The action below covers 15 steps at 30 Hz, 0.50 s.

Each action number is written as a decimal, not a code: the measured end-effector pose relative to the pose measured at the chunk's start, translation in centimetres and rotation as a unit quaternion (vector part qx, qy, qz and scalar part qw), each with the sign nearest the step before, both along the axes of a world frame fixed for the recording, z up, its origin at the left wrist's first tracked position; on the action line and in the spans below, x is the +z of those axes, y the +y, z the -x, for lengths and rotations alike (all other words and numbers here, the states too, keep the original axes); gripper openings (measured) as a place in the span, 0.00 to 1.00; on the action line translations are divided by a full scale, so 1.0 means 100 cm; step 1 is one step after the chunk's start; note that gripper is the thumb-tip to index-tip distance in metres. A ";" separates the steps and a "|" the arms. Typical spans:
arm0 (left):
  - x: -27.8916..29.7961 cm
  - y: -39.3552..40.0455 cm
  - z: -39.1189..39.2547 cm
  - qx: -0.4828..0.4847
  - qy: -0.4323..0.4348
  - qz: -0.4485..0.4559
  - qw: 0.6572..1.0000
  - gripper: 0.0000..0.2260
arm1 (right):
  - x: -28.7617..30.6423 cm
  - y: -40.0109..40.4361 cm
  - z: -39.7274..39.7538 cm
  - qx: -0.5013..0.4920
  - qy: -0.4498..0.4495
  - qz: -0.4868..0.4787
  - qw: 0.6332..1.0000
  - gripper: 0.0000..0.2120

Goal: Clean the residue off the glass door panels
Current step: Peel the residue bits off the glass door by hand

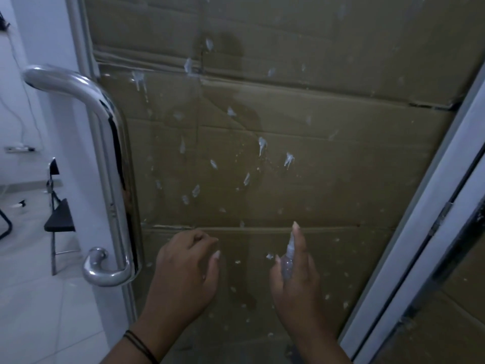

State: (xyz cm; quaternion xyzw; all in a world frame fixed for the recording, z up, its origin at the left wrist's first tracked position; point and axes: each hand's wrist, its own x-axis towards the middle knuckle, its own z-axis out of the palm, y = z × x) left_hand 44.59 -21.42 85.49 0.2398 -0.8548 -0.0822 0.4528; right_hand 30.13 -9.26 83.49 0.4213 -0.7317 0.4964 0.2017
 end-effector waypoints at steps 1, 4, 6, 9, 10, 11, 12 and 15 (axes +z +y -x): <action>0.000 -0.001 -0.002 0.003 0.000 0.000 1.000 0.11 | 0.001 -0.003 -0.002 0.001 -0.001 -0.006 1.000 0.39; 0.001 -0.005 -0.005 0.009 0.008 -0.003 1.000 0.12 | 0.005 -0.010 -0.006 0.001 0.006 -0.021 1.000 0.36; 0.002 -0.007 -0.008 0.012 0.010 0.001 1.000 0.12 | 0.008 -0.012 -0.008 -0.002 0.011 -0.025 1.000 0.34; 0.002 -0.009 -0.011 0.015 0.011 0.005 1.000 0.12 | 0.011 -0.016 -0.010 0.003 0.001 -0.024 1.000 0.31; 0.002 -0.010 -0.011 0.015 0.012 0.005 1.000 0.12 | 0.012 -0.017 -0.011 0.005 -0.001 -0.026 1.000 0.31; 0.002 -0.011 -0.012 0.016 0.014 0.007 1.000 0.12 | 0.012 -0.018 -0.011 0.004 0.003 -0.027 1.000 0.30; 0.001 -0.012 -0.012 0.016 0.015 0.009 1.000 0.12 | 0.013 -0.019 -0.011 0.000 0.007 -0.029 1.000 0.29; 0.000 -0.014 -0.014 0.016 0.015 0.013 1.000 0.10 | 0.015 -0.022 -0.015 -0.001 0.006 -0.027 1.000 0.27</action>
